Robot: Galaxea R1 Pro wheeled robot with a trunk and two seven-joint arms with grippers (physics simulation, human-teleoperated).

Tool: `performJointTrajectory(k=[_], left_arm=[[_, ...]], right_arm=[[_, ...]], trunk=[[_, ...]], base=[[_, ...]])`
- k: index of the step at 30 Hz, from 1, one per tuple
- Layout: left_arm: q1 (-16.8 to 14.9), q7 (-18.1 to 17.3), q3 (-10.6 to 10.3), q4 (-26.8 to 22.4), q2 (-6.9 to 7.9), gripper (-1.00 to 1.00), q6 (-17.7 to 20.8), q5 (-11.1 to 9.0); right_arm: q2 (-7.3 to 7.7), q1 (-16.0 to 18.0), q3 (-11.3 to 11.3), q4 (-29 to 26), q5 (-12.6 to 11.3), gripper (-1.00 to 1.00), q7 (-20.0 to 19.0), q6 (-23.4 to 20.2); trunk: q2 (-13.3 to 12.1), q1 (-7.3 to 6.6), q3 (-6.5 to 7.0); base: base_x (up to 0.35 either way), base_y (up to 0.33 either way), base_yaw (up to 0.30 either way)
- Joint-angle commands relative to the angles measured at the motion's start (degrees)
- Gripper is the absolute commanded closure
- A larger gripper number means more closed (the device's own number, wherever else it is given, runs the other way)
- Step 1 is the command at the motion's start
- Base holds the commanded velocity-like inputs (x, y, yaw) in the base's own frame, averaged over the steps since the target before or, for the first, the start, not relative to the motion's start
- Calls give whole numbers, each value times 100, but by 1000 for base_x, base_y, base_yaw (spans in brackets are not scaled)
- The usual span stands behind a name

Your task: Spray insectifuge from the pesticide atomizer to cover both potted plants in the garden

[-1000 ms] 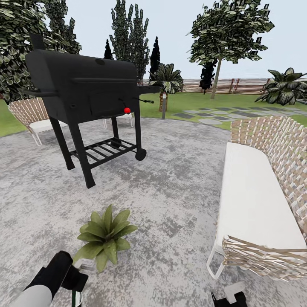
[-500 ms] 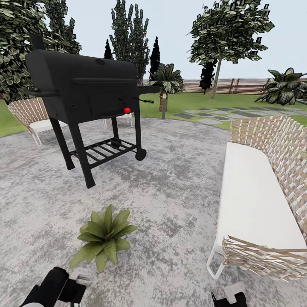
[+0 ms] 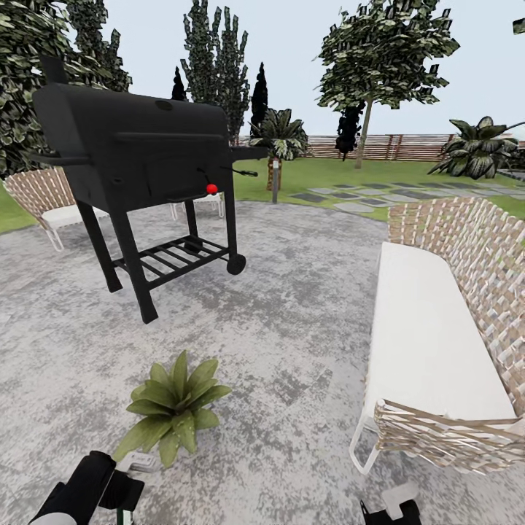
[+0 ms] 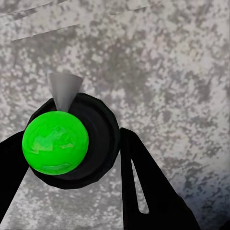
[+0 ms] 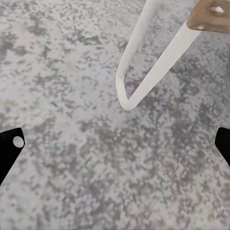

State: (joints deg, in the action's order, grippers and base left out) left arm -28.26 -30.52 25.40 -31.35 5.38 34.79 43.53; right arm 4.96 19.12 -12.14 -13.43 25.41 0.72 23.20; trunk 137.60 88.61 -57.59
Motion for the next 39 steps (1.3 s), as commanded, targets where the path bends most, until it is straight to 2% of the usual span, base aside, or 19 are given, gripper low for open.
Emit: performJointTrajectory(k=[1, 6, 17, 24, 30, 39], left_arm=[[-8, -61, 52, -15, 13, 100, 14, 53], [-5, -51, 70, -20, 3, 100, 11, 53], [-4, -42, 30, -21, -52, 100, 10, 51], [-2, -42, 20, -21, -55, 100, 3, 83], [1, -42, 18, -21, -55, 100, 0, 90], [2, -42, 24, -17, -56, 100, 9, 90]], right_arm=[[-12, 4, -42, 7, 60, -100, 7, 25], [-21, 4, -42, 7, 60, -100, 7, 25], [-30, 4, -42, 7, 60, -100, 7, 21], [-31, 4, -42, 7, 14, -100, 7, 23], [-31, 4, -42, 7, 8, -100, 7, 23], [-31, 4, -42, 7, 7, -100, 7, 24]], trunk=[[2, -1, -5], [2, -1, -5], [2, -1, -5], [2, -1, -5], [2, -1, -5], [2, -1, -5]], base=[[0, 0, -1], [-16, 67, 0], [-42, 269, 0], [-1, 30, -13], [-4, 1, -181], [-190, 173, -9]])
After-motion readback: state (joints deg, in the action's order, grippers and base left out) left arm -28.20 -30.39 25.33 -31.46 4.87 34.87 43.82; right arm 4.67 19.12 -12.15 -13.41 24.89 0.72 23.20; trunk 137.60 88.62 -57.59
